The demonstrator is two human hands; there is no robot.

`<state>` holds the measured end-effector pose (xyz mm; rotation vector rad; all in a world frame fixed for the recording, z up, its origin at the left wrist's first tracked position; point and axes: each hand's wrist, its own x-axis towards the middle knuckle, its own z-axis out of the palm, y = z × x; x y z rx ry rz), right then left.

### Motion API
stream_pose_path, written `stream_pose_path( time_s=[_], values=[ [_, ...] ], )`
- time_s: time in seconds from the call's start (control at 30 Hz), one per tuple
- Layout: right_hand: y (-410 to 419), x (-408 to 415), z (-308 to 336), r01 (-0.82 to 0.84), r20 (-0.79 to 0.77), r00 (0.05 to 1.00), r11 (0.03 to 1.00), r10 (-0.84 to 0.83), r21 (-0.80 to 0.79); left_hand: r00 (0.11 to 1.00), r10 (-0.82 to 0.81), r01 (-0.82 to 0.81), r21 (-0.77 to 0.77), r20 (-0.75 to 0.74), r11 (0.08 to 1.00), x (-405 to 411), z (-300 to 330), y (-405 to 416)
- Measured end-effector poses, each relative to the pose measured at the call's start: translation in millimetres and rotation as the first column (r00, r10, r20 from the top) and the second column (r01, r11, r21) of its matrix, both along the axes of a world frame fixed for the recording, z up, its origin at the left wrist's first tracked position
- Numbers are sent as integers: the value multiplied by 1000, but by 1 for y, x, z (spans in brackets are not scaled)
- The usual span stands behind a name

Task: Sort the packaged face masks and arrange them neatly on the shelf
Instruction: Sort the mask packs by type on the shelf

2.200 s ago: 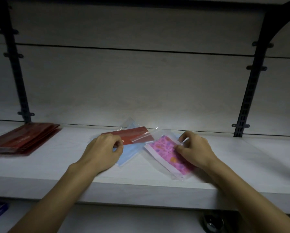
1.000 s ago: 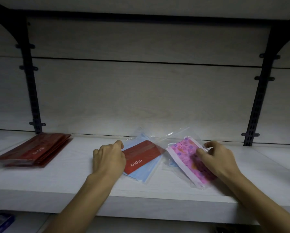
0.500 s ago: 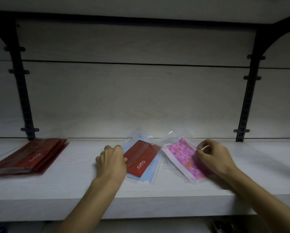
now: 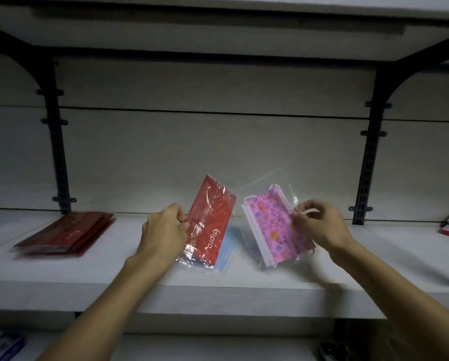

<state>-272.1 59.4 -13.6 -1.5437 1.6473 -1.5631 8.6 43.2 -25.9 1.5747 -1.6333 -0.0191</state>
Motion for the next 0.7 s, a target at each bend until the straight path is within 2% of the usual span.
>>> stream_pose_path(
  time_s=[0.13,0.33,0.7],
  values=[
    [15,15,12,-87,133,987,996,89,-25,997,52,-56,-64,-51,996,9,5,23],
    [24,50,11,-245,220,944,969,246,-34,975,135,-157,-115,-178,981,36,-1,58],
    [18,144,11,-335,241,912,942,332,-27,941,237,-275,-141,-241,951,134,3,71]
  ],
)
